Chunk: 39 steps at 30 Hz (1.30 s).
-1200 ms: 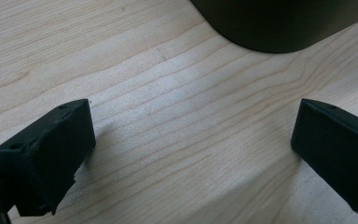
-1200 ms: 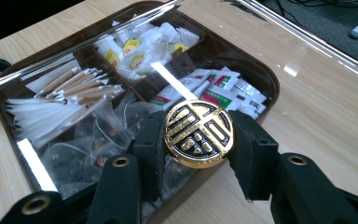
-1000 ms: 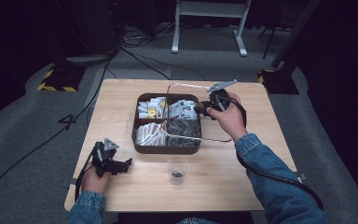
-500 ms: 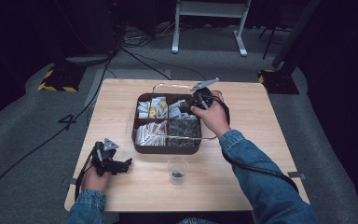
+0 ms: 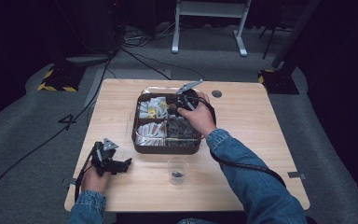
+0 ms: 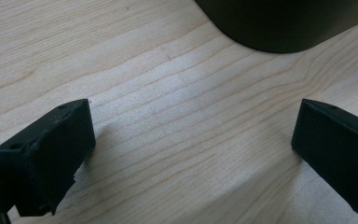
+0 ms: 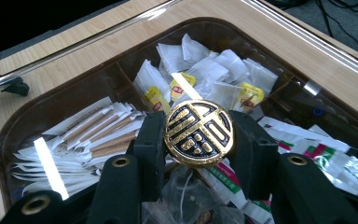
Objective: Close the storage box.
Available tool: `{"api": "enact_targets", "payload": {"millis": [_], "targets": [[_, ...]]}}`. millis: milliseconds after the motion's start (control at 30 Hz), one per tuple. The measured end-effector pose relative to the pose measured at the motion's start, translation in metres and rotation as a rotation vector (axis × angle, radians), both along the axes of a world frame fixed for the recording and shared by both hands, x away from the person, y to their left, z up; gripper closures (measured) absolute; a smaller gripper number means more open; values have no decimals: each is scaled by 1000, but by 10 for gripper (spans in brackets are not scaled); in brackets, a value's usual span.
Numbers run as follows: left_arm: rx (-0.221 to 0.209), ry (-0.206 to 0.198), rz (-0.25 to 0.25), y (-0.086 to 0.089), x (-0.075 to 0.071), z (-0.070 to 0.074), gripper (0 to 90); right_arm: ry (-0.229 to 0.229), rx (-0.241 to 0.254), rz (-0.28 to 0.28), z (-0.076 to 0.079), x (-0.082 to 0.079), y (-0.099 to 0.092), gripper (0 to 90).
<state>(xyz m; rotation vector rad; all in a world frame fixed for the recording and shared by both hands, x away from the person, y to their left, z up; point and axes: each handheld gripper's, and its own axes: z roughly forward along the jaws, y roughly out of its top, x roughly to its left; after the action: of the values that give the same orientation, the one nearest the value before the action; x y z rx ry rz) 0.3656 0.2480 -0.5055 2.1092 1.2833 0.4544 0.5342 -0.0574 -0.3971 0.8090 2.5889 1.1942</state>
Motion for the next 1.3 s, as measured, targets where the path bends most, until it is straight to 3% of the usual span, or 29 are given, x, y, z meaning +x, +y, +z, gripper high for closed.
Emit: {"api": "enact_targets", "payload": {"millis": [467, 1300], "targets": [[-2, 0, 1, 0, 0, 0, 0, 13, -10, 14, -19, 5, 15, 591], [-2, -1, 2, 0, 0, 0, 0, 12, -39, 5, -37, 3, 18, 591]]}}
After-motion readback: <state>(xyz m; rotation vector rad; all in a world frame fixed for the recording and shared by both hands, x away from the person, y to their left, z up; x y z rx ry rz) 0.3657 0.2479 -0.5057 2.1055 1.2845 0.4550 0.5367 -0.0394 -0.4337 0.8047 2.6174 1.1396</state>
